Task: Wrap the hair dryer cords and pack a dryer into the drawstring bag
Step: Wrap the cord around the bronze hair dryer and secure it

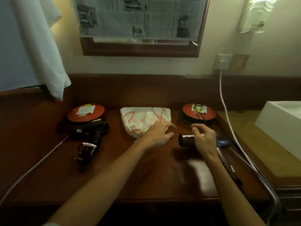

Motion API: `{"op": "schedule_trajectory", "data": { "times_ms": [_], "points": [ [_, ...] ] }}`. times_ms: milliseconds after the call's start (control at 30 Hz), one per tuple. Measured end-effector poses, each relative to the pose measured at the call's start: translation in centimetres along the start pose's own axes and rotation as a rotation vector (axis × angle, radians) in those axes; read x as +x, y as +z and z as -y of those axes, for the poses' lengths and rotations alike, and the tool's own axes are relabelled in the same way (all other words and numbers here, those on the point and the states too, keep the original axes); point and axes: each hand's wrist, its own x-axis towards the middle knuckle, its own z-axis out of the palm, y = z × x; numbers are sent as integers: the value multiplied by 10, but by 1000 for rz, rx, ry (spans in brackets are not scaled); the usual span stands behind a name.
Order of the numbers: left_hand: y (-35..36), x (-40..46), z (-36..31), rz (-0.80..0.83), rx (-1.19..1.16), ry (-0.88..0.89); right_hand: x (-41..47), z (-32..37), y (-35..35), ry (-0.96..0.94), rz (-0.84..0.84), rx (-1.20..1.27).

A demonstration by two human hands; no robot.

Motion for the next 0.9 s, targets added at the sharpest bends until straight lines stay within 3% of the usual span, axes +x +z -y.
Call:
{"op": "schedule_trajectory", "data": {
  "times_ms": [200, 367, 667, 900],
  "points": [
    [21, 55, -34, 93, -19, 32, 53, -17, -47, 39, 47, -143],
    [32, 118, -36, 60, -10, 65, 117, -34, -60, 85, 158, -294],
    [80, 255, 1, 80, -56, 41, 240, -100, -30, 90, 306, -535],
    [130, 281, 41, 106, -11, 37, 285, -141, -18, 80, 409, -762]
  ]
}}
